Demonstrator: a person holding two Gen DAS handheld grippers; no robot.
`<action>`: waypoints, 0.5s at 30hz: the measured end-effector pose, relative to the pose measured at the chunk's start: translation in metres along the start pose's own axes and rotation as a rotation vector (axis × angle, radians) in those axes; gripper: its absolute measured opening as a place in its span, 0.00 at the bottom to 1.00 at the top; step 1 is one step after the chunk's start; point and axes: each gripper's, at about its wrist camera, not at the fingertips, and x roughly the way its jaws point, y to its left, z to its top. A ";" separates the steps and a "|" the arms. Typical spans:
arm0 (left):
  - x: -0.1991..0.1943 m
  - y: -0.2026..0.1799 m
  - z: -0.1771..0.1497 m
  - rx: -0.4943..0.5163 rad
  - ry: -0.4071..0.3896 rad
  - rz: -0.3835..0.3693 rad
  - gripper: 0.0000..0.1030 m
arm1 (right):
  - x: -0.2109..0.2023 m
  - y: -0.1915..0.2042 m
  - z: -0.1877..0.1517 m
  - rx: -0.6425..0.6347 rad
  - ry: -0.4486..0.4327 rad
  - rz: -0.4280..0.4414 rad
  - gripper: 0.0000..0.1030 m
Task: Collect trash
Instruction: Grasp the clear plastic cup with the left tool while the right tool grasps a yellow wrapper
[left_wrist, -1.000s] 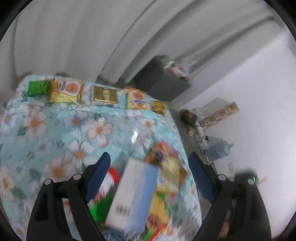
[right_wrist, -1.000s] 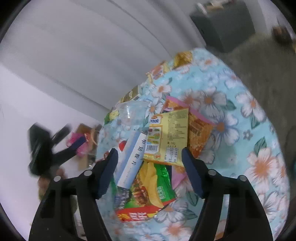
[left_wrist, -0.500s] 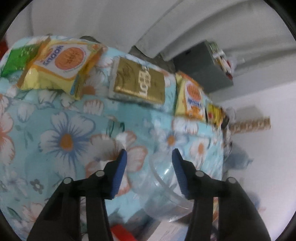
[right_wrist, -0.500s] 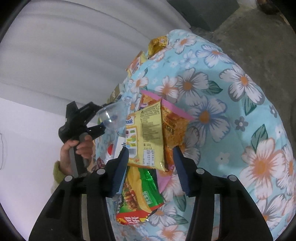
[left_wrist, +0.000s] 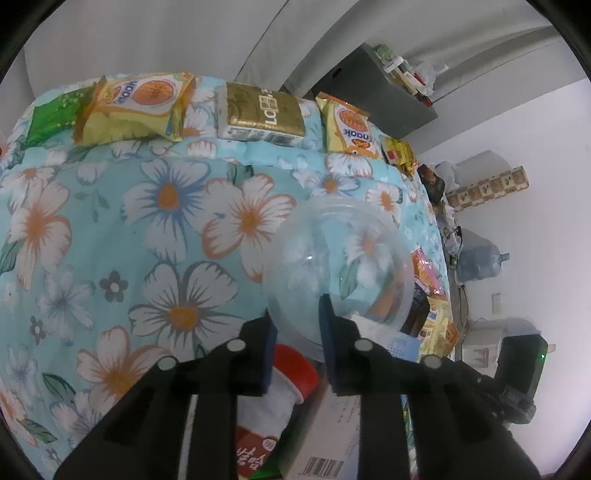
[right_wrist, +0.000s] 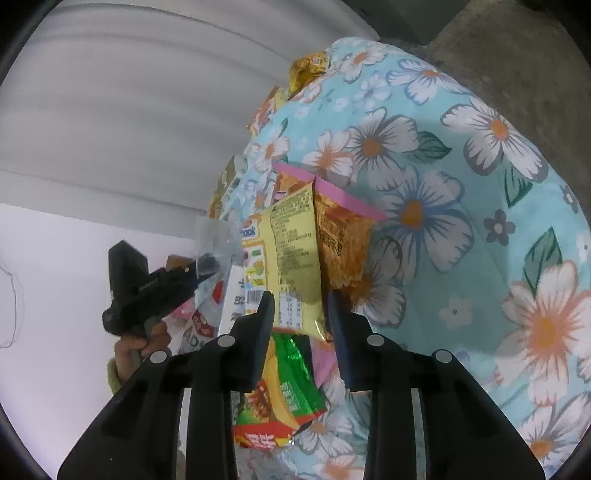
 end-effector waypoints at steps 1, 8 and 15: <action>0.000 0.000 0.000 -0.002 -0.006 -0.007 0.16 | 0.001 0.000 0.001 0.001 -0.003 -0.004 0.30; 0.000 -0.007 -0.004 0.031 -0.029 -0.010 0.07 | 0.014 -0.008 0.008 0.027 0.017 -0.009 0.30; -0.004 -0.009 -0.004 0.037 -0.059 -0.014 0.05 | 0.024 -0.013 0.007 0.036 0.022 0.012 0.12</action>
